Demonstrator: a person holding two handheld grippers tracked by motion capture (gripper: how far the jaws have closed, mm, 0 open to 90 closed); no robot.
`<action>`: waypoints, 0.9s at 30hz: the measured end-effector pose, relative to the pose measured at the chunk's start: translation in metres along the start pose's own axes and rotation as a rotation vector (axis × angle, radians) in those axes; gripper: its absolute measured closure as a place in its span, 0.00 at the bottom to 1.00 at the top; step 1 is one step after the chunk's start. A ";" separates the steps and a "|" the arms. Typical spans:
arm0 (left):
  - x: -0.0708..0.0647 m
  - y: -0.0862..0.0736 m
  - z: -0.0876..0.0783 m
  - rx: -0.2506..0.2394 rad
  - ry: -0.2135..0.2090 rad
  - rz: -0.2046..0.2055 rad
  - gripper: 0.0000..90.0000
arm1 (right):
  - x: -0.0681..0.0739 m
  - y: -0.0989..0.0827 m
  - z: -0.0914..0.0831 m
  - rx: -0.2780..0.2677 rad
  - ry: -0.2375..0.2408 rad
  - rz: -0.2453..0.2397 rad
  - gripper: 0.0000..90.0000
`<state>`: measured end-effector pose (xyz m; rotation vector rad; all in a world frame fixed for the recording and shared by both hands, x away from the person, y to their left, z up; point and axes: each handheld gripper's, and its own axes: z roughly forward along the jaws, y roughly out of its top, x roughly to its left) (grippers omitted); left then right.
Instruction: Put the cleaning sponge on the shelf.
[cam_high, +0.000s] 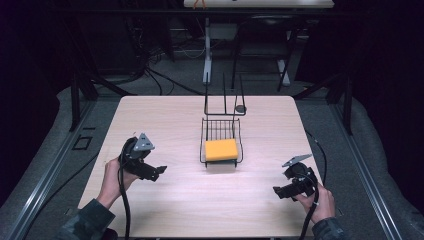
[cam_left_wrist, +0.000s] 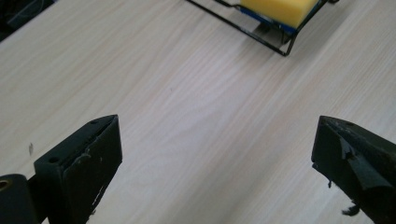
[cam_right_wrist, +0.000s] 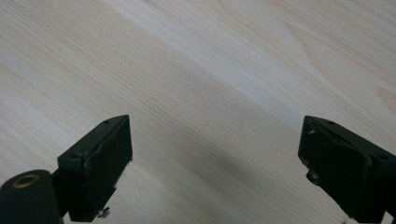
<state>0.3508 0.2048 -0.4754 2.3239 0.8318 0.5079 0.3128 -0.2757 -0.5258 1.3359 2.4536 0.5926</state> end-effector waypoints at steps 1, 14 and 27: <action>-0.002 -0.007 0.001 0.021 0.007 -0.012 0.02 | 0.000 0.000 0.000 0.002 -0.001 -0.006 0.10; -0.008 -0.054 0.008 0.090 0.009 -0.078 0.02 | 0.003 0.001 0.003 0.025 0.002 -0.012 0.11; -0.004 -0.057 0.015 0.100 -0.004 -0.090 0.02 | 0.000 0.000 0.005 0.033 0.003 -0.013 0.11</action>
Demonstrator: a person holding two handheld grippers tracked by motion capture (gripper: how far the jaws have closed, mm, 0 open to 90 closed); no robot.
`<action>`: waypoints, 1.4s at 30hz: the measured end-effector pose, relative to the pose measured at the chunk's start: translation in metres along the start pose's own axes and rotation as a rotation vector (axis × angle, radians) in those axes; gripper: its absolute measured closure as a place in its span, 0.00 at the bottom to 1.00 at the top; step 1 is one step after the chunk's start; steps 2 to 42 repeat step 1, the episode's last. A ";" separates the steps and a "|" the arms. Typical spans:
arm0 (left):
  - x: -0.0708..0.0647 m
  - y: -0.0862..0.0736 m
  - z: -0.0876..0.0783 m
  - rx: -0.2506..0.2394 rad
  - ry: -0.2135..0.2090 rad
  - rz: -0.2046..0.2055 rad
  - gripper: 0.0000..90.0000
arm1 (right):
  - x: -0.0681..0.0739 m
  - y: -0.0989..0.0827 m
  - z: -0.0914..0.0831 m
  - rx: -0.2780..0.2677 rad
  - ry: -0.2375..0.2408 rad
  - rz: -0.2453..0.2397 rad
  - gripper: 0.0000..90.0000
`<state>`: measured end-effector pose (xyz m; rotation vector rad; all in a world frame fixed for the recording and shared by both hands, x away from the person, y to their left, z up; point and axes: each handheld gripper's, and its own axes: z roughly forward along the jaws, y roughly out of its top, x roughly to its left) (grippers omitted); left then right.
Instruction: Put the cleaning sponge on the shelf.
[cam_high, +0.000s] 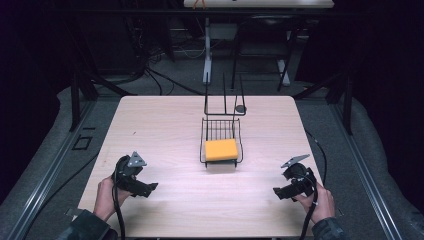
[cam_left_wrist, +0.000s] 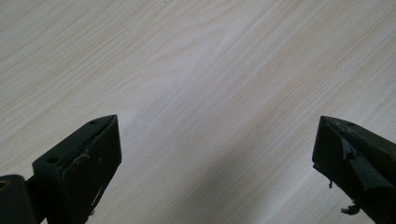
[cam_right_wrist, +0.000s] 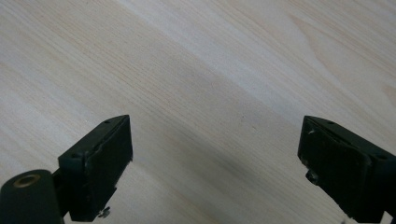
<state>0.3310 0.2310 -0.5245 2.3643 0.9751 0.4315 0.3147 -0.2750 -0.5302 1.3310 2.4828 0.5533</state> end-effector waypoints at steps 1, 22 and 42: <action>0.000 0.000 0.000 -0.003 0.001 0.001 0.02 | 0.000 0.000 0.000 0.001 -0.001 -0.003 0.11; 0.000 0.000 0.000 -0.003 0.001 0.001 0.02 | 0.000 0.000 0.000 0.001 -0.001 -0.003 0.11; 0.000 0.000 0.000 -0.003 0.001 0.001 0.02 | 0.000 0.000 0.000 0.001 -0.001 -0.003 0.11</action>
